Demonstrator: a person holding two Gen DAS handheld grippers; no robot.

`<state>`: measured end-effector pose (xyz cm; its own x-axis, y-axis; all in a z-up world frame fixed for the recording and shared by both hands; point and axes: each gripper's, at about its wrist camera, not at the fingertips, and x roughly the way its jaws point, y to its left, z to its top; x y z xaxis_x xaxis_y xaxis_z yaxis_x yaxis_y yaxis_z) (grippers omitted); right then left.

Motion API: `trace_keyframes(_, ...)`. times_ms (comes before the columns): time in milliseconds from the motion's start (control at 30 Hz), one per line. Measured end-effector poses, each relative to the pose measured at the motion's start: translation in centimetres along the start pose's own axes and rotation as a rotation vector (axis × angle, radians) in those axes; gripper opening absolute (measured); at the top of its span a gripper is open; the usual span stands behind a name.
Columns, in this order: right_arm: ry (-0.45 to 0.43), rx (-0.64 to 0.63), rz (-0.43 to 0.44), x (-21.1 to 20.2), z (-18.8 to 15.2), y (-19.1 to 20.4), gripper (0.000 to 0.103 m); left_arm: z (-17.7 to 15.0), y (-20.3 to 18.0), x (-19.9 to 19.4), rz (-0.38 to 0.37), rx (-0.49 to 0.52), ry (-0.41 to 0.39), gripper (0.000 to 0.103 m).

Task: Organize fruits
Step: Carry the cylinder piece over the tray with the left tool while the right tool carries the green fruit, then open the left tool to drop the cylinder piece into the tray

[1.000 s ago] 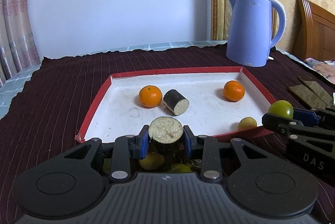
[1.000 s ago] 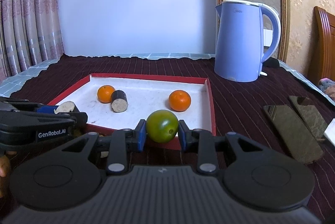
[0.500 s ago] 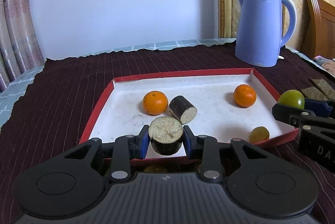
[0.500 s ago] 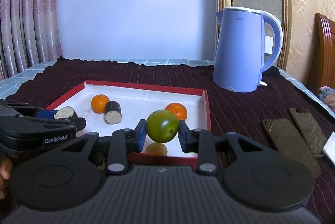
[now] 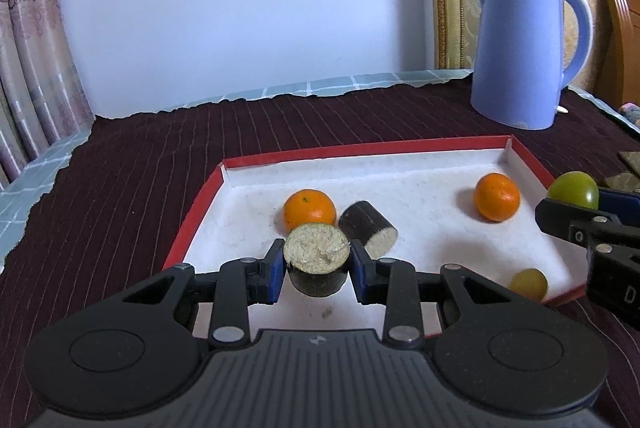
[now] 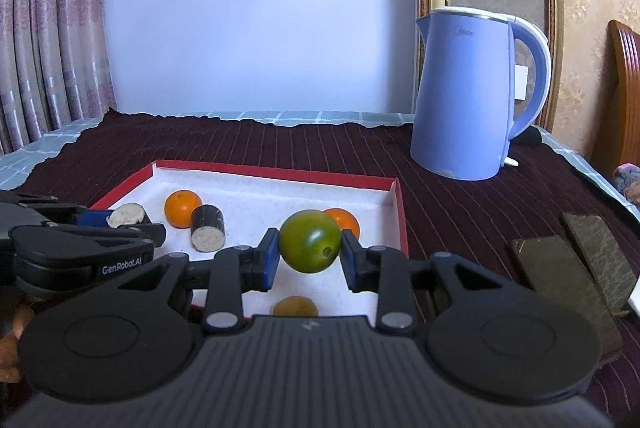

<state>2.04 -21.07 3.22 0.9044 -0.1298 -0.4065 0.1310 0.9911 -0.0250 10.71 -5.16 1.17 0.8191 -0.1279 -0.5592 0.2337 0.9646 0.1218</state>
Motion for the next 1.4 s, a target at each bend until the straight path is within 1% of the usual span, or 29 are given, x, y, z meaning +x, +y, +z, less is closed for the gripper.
trace_keyframes(367, 0.031, 0.019, -0.016, 2.6, 0.6, -0.7, 0.030, 0.5, -0.1, 2.1, 0.035, 0.005, 0.027, 0.032)
trace_keyframes(700, 0.042, 0.024, -0.023, 4.2, 1.1, -0.4, 0.030, 1.1, -0.2, 3.0, 0.043, 0.002, 0.021, 0.032)
trace_keyframes(967, 0.041, 0.035, -0.019, 5.6, 1.3, -0.4, 0.030, 1.7, 0.1, 3.5, 0.037, -0.019, -0.006, 0.032)
trace_keyframes(1167, 0.032, 0.015, -0.016, 6.7, 1.7, 0.2, 0.030, 1.6, 0.5, 4.3, 0.034, -0.033, -0.011, 0.032)
trace_keyframes(1400, 0.021, -0.001, -0.010, 8.0, 2.3, 0.6, 0.030, 2.3, 0.5, 4.1, 0.032, -0.022, -0.067, 0.032)
